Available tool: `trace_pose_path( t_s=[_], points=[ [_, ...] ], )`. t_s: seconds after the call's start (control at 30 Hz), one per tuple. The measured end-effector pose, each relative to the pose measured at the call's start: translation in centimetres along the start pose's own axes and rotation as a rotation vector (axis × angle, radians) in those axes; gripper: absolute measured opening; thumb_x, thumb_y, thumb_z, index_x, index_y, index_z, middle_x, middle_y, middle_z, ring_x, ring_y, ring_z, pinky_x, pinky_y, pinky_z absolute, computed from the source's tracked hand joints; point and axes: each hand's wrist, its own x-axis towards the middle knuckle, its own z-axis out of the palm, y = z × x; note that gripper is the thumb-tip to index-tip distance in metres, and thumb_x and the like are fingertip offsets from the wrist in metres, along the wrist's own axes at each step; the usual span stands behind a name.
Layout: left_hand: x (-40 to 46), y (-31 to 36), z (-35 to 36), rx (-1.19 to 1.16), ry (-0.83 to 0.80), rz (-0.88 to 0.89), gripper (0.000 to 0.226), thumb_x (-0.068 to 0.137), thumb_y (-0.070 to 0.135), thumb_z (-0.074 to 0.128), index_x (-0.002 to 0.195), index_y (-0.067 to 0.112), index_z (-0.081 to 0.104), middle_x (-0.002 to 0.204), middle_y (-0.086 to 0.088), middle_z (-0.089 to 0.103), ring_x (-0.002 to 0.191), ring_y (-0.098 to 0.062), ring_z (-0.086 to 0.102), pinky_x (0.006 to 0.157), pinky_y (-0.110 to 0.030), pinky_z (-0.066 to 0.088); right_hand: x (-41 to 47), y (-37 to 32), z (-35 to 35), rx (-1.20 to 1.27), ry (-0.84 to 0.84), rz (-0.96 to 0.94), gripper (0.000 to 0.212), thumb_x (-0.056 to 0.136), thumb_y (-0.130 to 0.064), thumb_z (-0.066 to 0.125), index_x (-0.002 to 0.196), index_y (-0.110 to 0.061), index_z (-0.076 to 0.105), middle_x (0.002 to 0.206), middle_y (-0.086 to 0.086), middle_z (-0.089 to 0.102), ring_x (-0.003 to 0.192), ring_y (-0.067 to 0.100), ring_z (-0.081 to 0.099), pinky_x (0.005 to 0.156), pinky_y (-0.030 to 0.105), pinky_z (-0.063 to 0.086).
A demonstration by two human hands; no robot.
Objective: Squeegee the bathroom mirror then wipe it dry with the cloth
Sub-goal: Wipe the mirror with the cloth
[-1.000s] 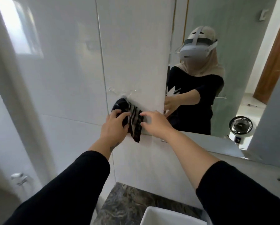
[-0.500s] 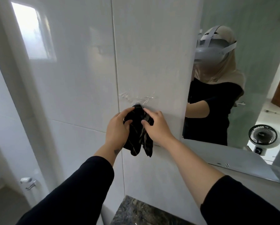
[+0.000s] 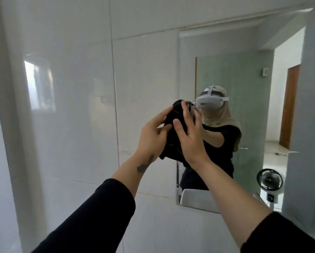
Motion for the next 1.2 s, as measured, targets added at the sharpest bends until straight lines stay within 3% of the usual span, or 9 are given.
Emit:
trace_pose_path(
  t_s=[0.17,0.27,0.37,0.43,0.57,0.8,0.9,1.0,1.2],
  points=[
    [1.0,3.8,3.1,-0.05,-0.115,0.001,0.053,0.097,0.002,0.04,0.138,0.036,0.043,0.122,-0.002,0.065,0.112,-0.015,0.062,0.097,-0.042,0.051,1.4,-1.6,-4.6,-0.081,0.195,0.019,0.054,0.095,-0.03,0.056,0.144,-0.037,0.034,0.143,0.002,0.029,0.137,0.011,0.03,0.113,0.034,0.032],
    [1.8,4.6,4.4,-0.04,-0.119,0.02,0.046,0.1,0.012,0.039,0.141,0.035,0.038,0.121,0.002,0.065,0.107,-0.013,0.063,0.092,-0.04,0.054,2.4,-1.9,-6.4,-0.248,0.265,-0.011,0.055,0.094,-0.028,0.058,0.144,-0.035,0.036,0.14,0.001,0.032,0.13,0.007,0.032,0.108,0.037,0.036],
    [2.5,4.7,4.8,0.033,-0.091,0.059,0.045,0.101,0.021,0.037,0.145,0.029,0.031,0.129,0.01,0.054,0.093,0.007,0.059,0.073,-0.01,0.052,4.4,-1.9,-7.1,-0.309,0.276,-0.103,0.055,0.094,-0.027,0.058,0.144,-0.034,0.036,0.139,0.003,0.03,0.13,0.017,0.038,0.107,0.041,0.041],
    [3.2,4.1,4.7,0.18,-0.071,0.09,0.049,0.101,0.027,0.038,0.147,0.029,0.024,0.139,0.009,0.044,0.104,0.01,0.051,0.079,-0.001,0.041,6.4,-1.7,-7.2,-0.425,0.272,-0.187,0.057,0.093,-0.029,0.058,0.145,-0.035,0.035,0.14,0.006,0.03,0.126,0.022,0.044,0.102,0.043,0.045],
    [5.7,1.7,4.1,0.486,-0.048,0.14,0.055,0.099,0.035,0.036,0.149,0.029,0.014,0.156,0.008,0.018,0.14,-0.009,0.022,0.105,-0.026,0.027,11.7,-2.1,-6.1,-0.635,0.281,-0.273,0.058,0.093,-0.032,0.058,0.145,-0.038,0.032,0.143,0.008,0.03,0.112,0.031,0.049,0.097,0.043,0.046],
    [10.7,-1.6,3.4,0.643,0.033,0.134,0.059,0.097,0.041,0.029,0.15,0.026,0.006,0.159,0.008,-0.001,0.145,-0.013,0.005,0.117,-0.038,0.02,21.6,-3.2,-2.8,-0.943,0.318,-0.334,0.058,0.094,-0.035,0.055,0.145,-0.041,0.028,0.15,0.006,0.026,0.103,0.037,0.045,0.087,0.049,0.048],
    [11.2,-3.0,4.1,0.702,0.115,0.167,0.063,0.092,0.052,0.014,0.15,0.03,0.002,0.158,0.011,-0.008,0.146,-0.01,-0.003,0.118,-0.044,0.013,23.0,-1.7,-2.0,-1.222,0.334,-0.358,0.061,0.094,-0.055,0.039,0.149,-0.042,0.014,0.16,0.006,0.007,0.135,0.053,0.016,0.112,0.064,0.009],
    [11.9,-4.6,5.1,0.722,0.175,0.196,0.069,0.083,0.056,-0.004,0.149,0.033,-0.006,0.157,0.015,-0.015,0.144,-0.006,-0.013,0.119,-0.047,0.004,23.5,-0.3,-1.4,-1.305,0.375,-0.441,0.072,0.087,-0.069,0.035,0.149,-0.04,0.013,0.161,0.006,-0.002,0.141,0.05,-0.012,0.105,0.064,-0.02],
    [12.0,-5.7,7.5,0.723,0.134,0.232,0.063,0.092,0.053,0.004,0.147,0.031,-0.017,0.155,0.017,-0.022,0.141,-0.003,-0.023,0.118,-0.048,-0.004,25.4,0.4,-2.8,-1.3,0.343,-0.584,0.05,0.097,-0.047,0.042,0.145,-0.04,0.031,0.155,0.006,0.027,0.143,0.04,0.016,0.113,0.06,0.014]
  ],
)
